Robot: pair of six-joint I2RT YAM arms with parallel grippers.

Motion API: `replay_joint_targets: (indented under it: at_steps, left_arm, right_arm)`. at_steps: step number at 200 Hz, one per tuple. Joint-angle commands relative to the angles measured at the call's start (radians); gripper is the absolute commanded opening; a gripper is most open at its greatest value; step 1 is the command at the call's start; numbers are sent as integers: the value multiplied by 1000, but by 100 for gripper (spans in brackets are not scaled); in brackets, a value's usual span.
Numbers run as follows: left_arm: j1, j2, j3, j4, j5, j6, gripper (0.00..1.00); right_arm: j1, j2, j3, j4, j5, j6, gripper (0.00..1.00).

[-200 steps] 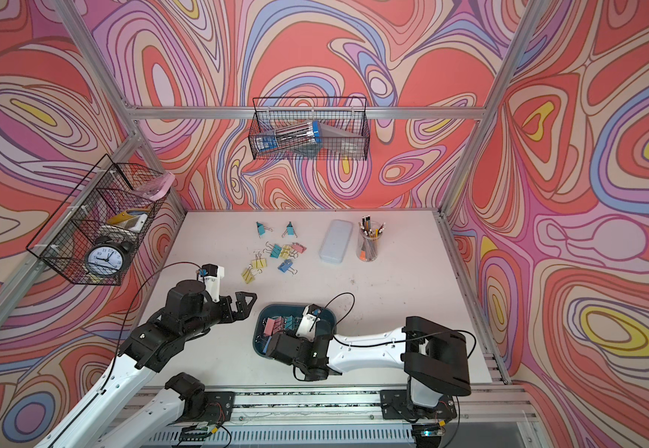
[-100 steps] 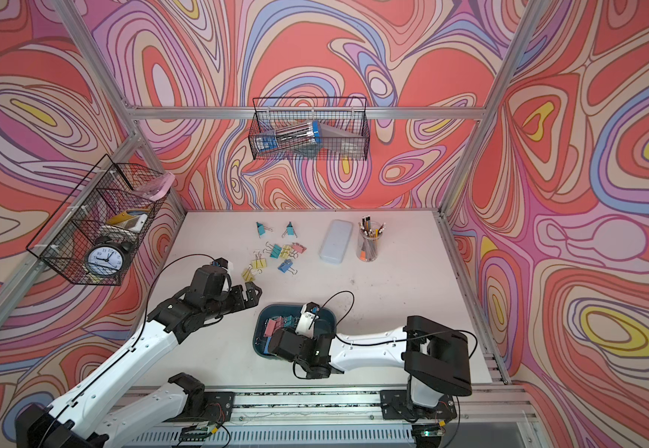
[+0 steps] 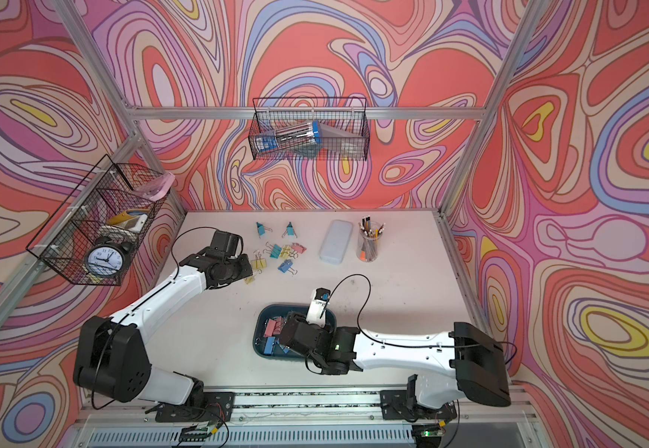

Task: Put the binder clips in the storage box
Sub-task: Pick up the binder clip at the center of the board.

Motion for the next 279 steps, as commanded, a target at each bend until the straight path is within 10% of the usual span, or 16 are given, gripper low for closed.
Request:
replay_joint_targets:
  at_steps: [1,124,198,279]
  left_arm:
    - [-1,90,79,-60,-121,64,43]
    - [-22,499,404,-273,-197,126,26]
    - [-23,433,393,-303,-192,125,0]
    - [-136,98,356,-361,10,130,0]
  right_arm:
    - [-16,-2,22,-51,29,-51,62]
    - [-23,-16,-17,-31,22,0,63]
    - [-26,-21,-16,-29,24,4,64]
    - [-245,-103,-105,81,-120,-111,84]
